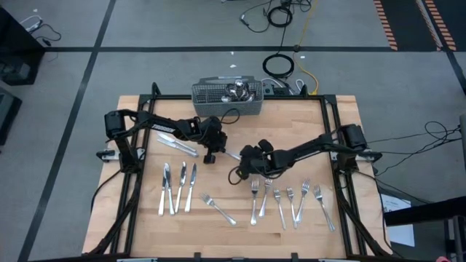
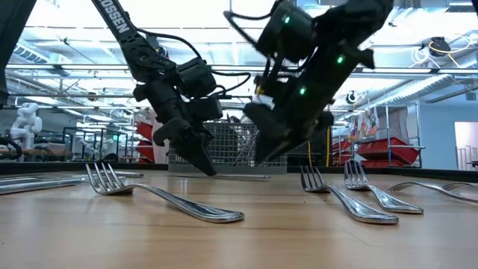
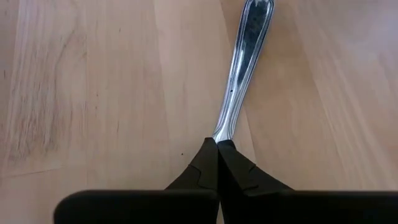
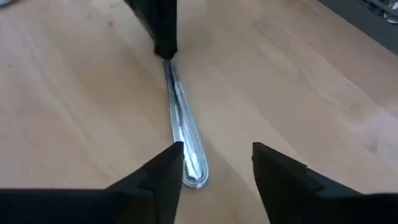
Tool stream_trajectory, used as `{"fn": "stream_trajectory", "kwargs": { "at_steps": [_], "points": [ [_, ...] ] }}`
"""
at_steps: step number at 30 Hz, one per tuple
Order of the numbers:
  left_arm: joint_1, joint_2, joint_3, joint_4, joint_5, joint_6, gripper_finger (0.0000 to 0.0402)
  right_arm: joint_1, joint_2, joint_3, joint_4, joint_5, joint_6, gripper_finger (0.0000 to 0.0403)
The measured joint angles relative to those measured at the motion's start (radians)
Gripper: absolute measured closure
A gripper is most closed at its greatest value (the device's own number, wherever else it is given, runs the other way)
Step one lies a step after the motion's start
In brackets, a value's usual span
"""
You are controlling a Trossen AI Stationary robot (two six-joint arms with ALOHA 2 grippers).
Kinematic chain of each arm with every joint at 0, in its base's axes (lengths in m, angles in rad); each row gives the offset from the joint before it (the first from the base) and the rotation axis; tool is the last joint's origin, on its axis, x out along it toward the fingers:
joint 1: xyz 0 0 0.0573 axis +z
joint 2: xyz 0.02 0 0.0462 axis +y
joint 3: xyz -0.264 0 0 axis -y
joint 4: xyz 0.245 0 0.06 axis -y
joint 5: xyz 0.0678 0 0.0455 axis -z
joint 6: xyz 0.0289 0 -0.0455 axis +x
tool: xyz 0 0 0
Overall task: Sort silverware
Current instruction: Put the silver knife into the gray utensil holder
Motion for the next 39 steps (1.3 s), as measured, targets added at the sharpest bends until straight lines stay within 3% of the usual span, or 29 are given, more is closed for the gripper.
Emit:
{"fn": "stream_trajectory", "kwargs": {
  "at_steps": [6, 20, 24, 30, 35, 39],
  "points": [
    [0.000, -0.001, 0.001, 0.000, 0.000, 0.000, 0.0401, -0.021, 0.063, 0.000, 0.113, -0.103, -0.093, 0.0209],
    [-0.015, -0.002, 0.003, -0.018, 0.012, 0.034, 0.0401, -0.052, 0.136, 0.006, 0.079, -0.135, -0.009, 0.0218],
    [-0.031, -0.002, 0.003, -0.030, 0.048, 0.035, 0.0401, -0.062, 0.136, 0.007, 0.051, -0.158, 0.034, 0.0255],
    [-0.049, -0.004, 0.005, -0.045, 0.035, 0.052, 0.0401, -0.063, 0.136, 0.007, 0.052, -0.165, 0.030, 0.0363],
    [-0.058, -0.003, 0.003, -0.066, 0.065, 0.018, 0.0401, -0.060, 0.128, 0.006, 0.076, -0.164, 0.019, 0.0401],
    [-0.061, -0.003, 0.003, -0.074, 0.060, -0.048, 0.0401, -0.057, 0.123, 0.017, 0.065, -0.171, -0.008, 0.0398]
  ]
}}
